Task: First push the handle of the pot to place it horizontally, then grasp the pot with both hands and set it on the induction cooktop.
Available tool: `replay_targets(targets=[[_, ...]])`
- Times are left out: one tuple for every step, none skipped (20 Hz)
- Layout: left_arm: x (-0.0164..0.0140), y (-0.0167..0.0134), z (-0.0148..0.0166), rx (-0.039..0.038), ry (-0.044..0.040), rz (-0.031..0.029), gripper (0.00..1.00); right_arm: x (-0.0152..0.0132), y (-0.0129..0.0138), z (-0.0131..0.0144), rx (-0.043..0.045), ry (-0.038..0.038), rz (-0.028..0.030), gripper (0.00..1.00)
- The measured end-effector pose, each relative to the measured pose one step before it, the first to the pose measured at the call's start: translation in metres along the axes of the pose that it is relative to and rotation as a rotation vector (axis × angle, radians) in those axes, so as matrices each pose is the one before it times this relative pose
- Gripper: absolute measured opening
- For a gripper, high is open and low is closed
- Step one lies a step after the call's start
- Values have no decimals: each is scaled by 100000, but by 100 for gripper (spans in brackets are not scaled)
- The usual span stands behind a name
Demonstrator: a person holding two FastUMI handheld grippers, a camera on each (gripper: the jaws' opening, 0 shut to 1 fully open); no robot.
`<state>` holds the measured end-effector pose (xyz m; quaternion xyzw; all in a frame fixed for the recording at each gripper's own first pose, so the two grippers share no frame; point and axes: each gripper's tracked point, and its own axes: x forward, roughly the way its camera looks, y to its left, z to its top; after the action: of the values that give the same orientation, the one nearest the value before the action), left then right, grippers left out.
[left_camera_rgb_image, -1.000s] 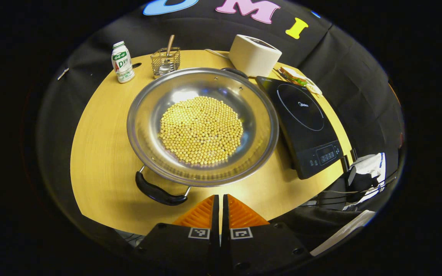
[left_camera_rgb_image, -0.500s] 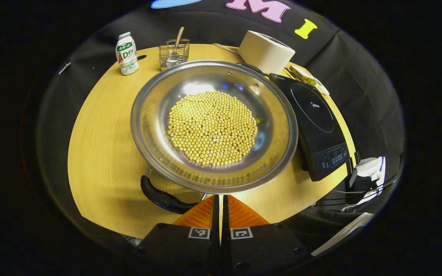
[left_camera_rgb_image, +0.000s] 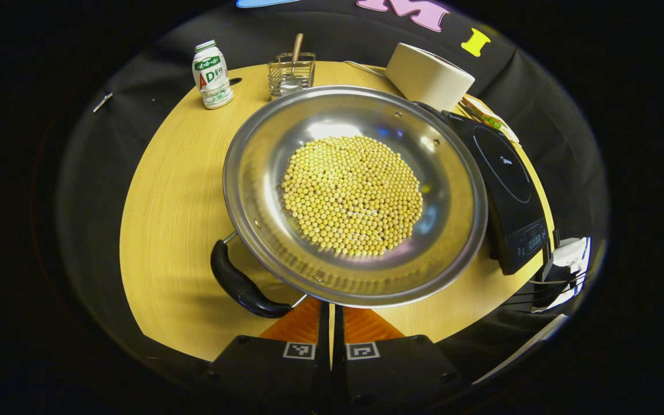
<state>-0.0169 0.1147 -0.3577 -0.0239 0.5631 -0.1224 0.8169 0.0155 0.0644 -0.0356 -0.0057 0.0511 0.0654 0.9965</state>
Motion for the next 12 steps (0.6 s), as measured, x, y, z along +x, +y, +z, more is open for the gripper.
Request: replay_targets(targets=[[254, 798, 115, 4, 624, 958, 5, -99, -190, -150, -17, 414, -278, 96], [201, 849, 251, 388, 626, 1274, 5, -175, -244, -8, -104, 303, -792, 98], [296, 704, 100, 507, 578, 1078, 5, -183, -290, -8, -192, 132, -747, 97], [193, 750, 365, 420, 639, 709, 5, -156, -378, -173, -412, 530, -1436, 97], [303, 750, 246, 185, 507, 707, 5, -147, -436, -289, -233, 610, -1266, 98], [221, 685, 466, 206, 270, 557, 5, -119, -400, -243, -334, 632, -1442, 99], [219, 679, 483, 297, 108, 534, 5, -33, -496, -122, -384, 443, -1418, 98], [244, 796, 544, -121, 89, 700, 5, 22, -386, -113, -429, 542, -1279, 98], [164, 725, 571, -304, 14, 506, 5, 26, -377, -218, -205, 551, -1221, 98], [166, 646, 678, -630, -119, 408, 5, -13, -426, -98, 221, 382, -1353, 98], [158, 609, 657, -496, -441, 436, 5, 103, -316, -38, 411, 432, -1135, 96], [262, 588, 681, -588, -388, 528, 5, -33, -324, -117, 118, 523, -1230, 96]])
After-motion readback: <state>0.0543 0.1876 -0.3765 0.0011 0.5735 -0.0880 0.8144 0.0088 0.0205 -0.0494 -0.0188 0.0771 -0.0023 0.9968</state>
